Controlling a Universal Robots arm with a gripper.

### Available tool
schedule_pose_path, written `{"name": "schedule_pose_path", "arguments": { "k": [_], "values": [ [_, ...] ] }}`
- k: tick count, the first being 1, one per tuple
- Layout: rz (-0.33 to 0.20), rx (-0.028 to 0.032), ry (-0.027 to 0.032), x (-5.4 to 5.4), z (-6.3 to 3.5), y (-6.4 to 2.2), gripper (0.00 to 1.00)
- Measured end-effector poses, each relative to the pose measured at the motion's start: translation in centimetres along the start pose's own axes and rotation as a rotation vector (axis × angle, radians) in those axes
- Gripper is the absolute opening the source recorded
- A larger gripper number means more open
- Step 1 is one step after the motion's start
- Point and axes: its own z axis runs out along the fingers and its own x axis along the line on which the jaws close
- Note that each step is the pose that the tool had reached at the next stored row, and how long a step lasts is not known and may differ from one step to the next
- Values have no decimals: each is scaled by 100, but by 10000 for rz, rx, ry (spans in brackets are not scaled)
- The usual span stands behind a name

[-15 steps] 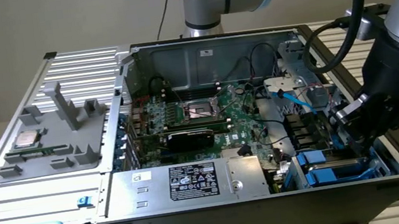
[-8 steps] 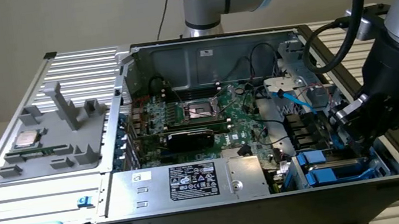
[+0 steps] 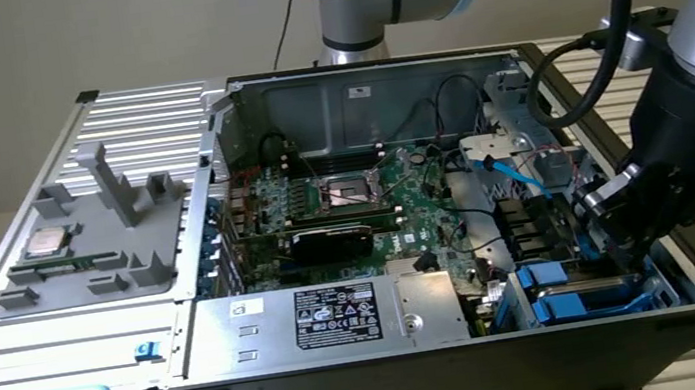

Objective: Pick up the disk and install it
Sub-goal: 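Insert the second disk wire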

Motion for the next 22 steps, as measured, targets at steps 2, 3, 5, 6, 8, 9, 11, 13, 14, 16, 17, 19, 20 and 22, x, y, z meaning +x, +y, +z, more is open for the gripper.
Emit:
{"name": "schedule_pose_path", "arguments": {
  "k": [2, 3, 5, 6, 8, 9, 11, 13, 14, 16, 17, 19, 20, 22],
  "values": [
    [0, -4, -2, 0, 3, 0, 11],
    [1, -8, -2, 0, 5, 0, 11],
    [2, -32, -5, 0, -18, 0, 11],
    [2, -41, -7, -1, -49, -1, 11],
    [1, -10, -2, -5, -155, -3, 11],
    [1, -15, -2, -6, -197, -4, 11],
    [1, -5, 0, -9, -292, -6, 11],
    [1, -2, 1, -11, -381, -8, 11],
    [0, 1, 1, -13, -426, -8, 11],
    [-1, 4, 2, -16, -513, -10, 11],
    [-1, 7, 2, -17, -533, -10, 11],
    [-1, 8, 0, -16, -533, -11, 11],
    [-1, 7, 1, -16, -533, -11, 11],
    [1, 8, -1, -16, -534, -11, 11]
  ]
}}
